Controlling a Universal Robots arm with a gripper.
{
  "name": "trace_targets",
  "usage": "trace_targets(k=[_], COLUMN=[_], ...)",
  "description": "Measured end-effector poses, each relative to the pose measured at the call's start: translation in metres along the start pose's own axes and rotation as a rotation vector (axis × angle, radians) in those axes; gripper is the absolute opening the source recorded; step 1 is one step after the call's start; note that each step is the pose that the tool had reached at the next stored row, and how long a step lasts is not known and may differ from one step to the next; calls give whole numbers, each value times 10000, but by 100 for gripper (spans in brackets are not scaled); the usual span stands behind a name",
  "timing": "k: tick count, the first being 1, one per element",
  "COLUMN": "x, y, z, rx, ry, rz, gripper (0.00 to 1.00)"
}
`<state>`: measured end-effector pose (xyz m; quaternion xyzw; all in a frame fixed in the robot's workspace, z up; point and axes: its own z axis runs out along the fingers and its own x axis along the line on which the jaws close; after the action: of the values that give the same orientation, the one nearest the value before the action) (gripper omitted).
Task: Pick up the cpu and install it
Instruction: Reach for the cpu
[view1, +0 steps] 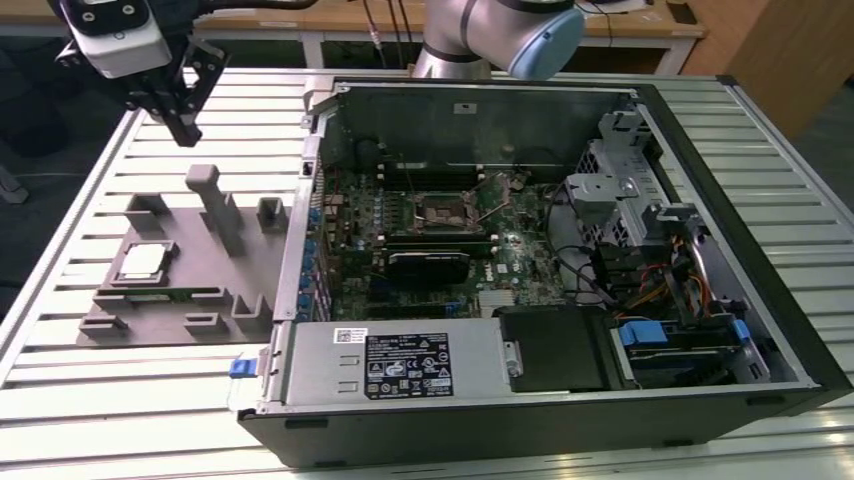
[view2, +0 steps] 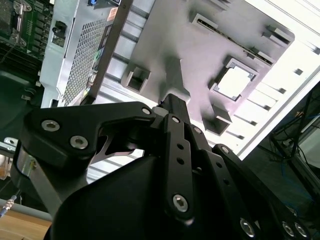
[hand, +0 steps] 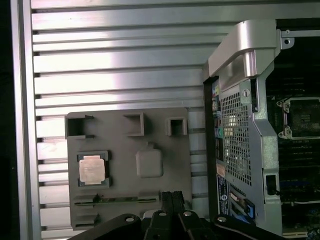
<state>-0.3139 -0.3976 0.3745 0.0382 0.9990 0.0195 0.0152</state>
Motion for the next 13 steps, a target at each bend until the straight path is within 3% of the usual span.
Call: trace_targets(k=[13], x=[155], y=[-11], z=[138], rx=[14], ry=[0], rz=[-1], gripper=[11])
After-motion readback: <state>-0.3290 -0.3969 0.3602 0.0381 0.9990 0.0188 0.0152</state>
